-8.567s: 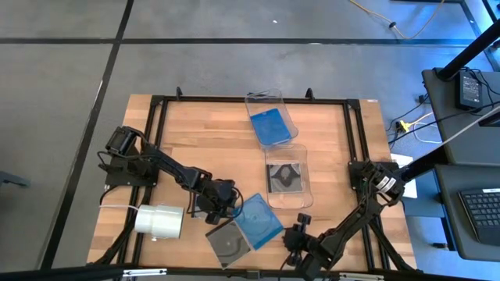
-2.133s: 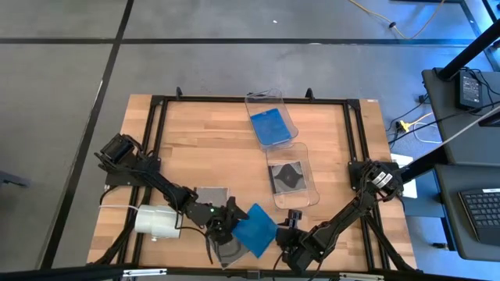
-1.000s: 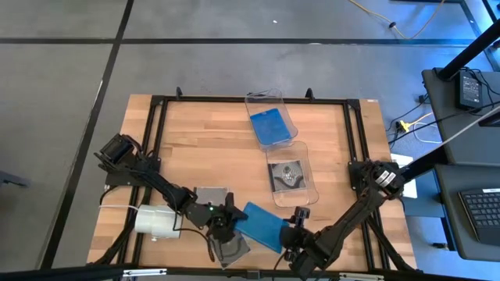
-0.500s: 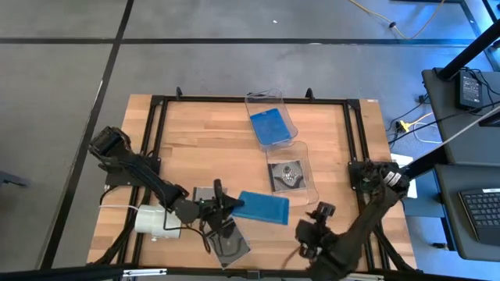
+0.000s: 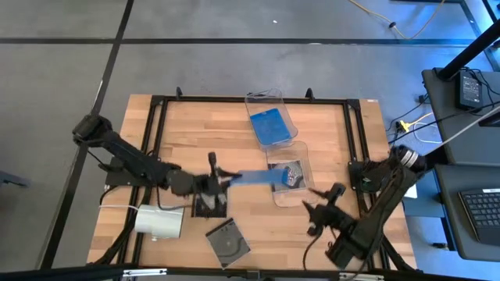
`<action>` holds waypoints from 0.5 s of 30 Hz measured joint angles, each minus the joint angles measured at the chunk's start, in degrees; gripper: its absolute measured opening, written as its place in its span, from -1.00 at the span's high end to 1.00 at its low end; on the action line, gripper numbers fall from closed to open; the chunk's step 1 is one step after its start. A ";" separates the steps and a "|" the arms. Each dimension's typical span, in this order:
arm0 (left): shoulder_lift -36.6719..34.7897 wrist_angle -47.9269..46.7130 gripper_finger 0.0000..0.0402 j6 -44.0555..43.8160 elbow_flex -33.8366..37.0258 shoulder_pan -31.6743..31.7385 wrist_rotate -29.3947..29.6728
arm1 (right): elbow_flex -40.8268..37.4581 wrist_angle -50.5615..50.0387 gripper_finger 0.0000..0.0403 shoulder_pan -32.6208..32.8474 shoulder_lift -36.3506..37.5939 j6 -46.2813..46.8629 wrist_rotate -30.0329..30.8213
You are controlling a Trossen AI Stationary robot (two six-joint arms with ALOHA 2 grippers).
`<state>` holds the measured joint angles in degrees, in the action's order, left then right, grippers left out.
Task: Pick & place jewel cases by type
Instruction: Put the blue CD case into the top transparent bin
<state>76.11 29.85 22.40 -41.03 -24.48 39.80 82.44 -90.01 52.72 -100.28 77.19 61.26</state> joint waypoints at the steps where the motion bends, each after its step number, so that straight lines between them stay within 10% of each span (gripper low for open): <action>1: -1.35 1.26 0.82 -0.59 1.09 1.72 -1.27 | -2.46 0.08 -0.08 -0.42 1.61 0.55 0.37; 15: -1.65 43.06 0.82 -13.52 15.28 25.45 -43.05 | -24.50 18.16 -0.08 -15.50 22.64 -3.69 19.40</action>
<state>74.46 72.91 8.88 -25.75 0.97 -3.26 57.94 -71.85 37.22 -77.64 73.50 80.66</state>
